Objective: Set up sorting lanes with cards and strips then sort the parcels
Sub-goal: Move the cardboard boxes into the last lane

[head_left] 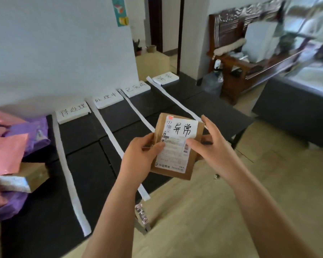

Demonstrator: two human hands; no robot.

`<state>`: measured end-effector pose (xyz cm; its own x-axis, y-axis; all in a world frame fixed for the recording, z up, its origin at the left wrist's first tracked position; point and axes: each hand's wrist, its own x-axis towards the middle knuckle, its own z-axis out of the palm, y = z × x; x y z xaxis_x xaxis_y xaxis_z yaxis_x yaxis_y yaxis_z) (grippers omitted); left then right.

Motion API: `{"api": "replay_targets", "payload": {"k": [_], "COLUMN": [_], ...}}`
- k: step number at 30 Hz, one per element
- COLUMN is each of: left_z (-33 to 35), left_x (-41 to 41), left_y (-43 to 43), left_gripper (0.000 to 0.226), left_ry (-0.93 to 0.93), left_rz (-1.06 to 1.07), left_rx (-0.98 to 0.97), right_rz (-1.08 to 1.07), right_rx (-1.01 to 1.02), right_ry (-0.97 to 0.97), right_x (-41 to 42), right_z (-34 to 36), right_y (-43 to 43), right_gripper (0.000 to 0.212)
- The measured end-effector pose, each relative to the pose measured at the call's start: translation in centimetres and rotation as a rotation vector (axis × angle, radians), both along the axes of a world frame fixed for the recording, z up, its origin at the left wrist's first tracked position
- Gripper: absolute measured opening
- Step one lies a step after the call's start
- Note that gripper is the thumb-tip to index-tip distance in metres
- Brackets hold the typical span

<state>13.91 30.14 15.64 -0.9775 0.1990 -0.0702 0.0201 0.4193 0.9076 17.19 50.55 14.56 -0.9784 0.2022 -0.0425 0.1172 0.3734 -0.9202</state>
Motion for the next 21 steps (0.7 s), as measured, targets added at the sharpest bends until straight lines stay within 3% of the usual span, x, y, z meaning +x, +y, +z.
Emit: {"api": "replay_targets", "payload": {"k": [4,7,15,21], "left_z": [-0.8,-1.3,-3.1,-4.3], "left_x": [-1.4,-3.6,-13.5,-20.5], "left_y": [4.6,7.0,11.0,14.7], "left_gripper": [0.040,0.043,0.063,0.035], "left_ry": [-0.009,0.035,0.004,-0.169], "left_rz": [-0.035,-0.005,0.152,0.127], "left_rx": [-0.067,-0.097,0.035,0.182], "right_rz": [-0.045,-0.069,-0.315,-0.431], "right_rx": [-0.006,-0.077,-0.383,-0.457], "right_ry": [-0.026,-0.024,0.050,0.007], "right_x": [-1.2,-3.0,-12.4,-19.9], "right_z": [-1.1,-1.8,-3.3,-2.8], "right_y": [4.8,6.9,10.4,13.4], "right_gripper": [0.075,0.061,0.031,0.032]}}
